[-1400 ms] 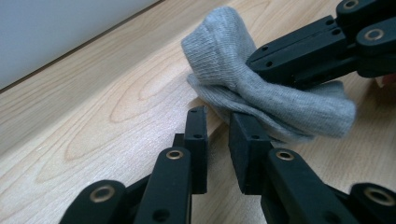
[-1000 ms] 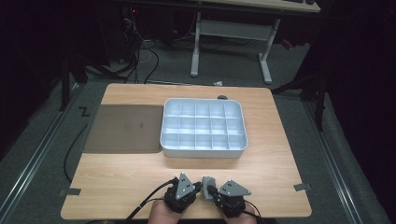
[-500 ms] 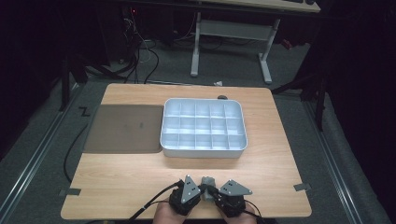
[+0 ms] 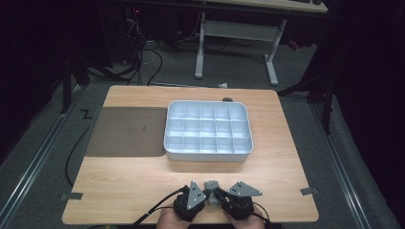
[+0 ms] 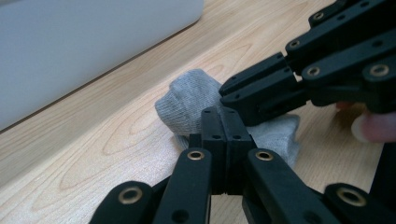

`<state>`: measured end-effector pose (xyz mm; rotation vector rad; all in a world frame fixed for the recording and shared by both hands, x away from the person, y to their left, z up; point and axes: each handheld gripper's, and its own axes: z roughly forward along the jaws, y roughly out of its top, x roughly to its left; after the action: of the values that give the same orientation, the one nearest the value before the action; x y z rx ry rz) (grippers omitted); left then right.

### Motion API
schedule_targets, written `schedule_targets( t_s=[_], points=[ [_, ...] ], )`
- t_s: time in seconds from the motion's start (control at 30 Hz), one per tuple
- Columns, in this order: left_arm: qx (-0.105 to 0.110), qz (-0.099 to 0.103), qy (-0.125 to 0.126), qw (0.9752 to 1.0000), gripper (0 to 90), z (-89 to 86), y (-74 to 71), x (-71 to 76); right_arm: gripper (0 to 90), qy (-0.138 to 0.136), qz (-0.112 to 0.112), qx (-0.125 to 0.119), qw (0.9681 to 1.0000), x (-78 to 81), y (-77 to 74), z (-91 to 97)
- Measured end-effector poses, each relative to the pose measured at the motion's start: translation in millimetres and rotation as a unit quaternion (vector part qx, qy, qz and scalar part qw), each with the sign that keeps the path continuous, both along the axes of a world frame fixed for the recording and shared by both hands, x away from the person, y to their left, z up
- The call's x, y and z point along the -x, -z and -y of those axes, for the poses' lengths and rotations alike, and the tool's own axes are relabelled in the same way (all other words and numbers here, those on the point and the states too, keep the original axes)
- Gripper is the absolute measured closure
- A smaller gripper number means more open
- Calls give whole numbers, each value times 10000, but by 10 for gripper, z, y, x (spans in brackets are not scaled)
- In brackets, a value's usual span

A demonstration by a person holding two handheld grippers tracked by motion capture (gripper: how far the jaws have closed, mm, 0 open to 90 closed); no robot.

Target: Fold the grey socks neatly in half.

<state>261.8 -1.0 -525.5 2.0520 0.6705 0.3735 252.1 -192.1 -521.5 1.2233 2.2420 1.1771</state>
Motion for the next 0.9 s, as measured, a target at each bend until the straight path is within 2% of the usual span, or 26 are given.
schedule_targets(
  t_s=[0.23,0.37,0.9],
  points=[
    [-32,-28,-4,10000,898,5,9,2,784,128,-50,-206,9997,-1,-65,95],
    [-30,-43,9,10000,895,11,16,3,759,110,-60,-283,9995,4,-81,118],
    [-2,-58,16,10000,888,9,22,-1,627,12,-326,-286,9991,-4,-54,100]
  ],
)
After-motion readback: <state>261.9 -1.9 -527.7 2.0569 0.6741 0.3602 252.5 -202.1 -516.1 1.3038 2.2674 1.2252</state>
